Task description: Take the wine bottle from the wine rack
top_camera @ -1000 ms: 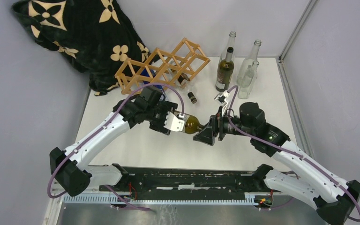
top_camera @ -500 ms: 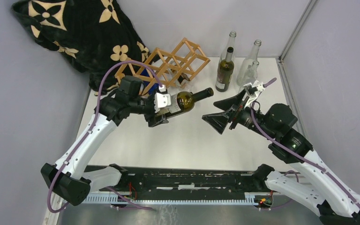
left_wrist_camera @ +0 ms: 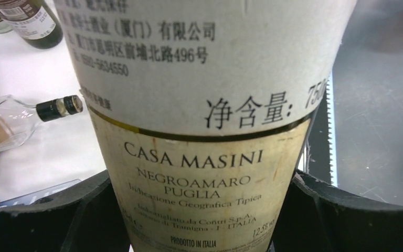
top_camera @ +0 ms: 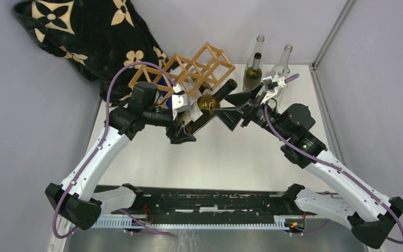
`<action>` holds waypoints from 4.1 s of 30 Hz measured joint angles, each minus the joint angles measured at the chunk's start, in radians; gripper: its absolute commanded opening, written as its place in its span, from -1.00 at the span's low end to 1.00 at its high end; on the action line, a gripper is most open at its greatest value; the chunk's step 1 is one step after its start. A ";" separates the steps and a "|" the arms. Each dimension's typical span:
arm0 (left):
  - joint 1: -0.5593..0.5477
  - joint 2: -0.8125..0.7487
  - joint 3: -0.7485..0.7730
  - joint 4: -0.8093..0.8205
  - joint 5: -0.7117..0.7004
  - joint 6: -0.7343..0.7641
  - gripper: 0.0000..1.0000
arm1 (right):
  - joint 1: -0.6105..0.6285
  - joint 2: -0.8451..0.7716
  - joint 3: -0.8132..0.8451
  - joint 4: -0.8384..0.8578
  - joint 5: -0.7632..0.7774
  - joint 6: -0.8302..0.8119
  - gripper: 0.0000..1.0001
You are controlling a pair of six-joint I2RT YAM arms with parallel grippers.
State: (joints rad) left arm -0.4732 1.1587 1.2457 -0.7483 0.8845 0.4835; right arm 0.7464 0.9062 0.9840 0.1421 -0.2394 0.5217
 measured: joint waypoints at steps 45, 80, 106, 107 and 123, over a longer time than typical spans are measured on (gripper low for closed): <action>0.047 0.019 0.052 -0.201 -0.499 0.019 1.00 | -0.236 0.319 0.204 -0.334 0.545 -0.446 -1.00; 0.047 -0.080 0.076 -0.306 -0.509 0.019 1.00 | -0.303 0.850 0.420 -0.049 0.564 -0.432 -0.36; 0.071 -0.047 0.076 -0.259 -0.578 0.018 1.00 | -0.301 0.444 0.301 -0.094 0.510 -0.312 0.87; 0.075 -0.040 0.076 -0.254 -0.579 0.018 1.00 | -0.297 0.407 0.272 -0.098 0.504 -0.301 0.83; 0.257 0.011 0.064 -0.206 -0.568 0.029 1.00 | -0.011 0.523 0.096 -0.135 0.241 -0.198 0.96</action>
State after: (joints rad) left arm -0.2165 1.1702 1.3098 -0.9539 0.3161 0.5125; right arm 0.7357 1.4292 1.0801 0.0074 0.0021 0.3241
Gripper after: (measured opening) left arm 0.996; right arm 0.979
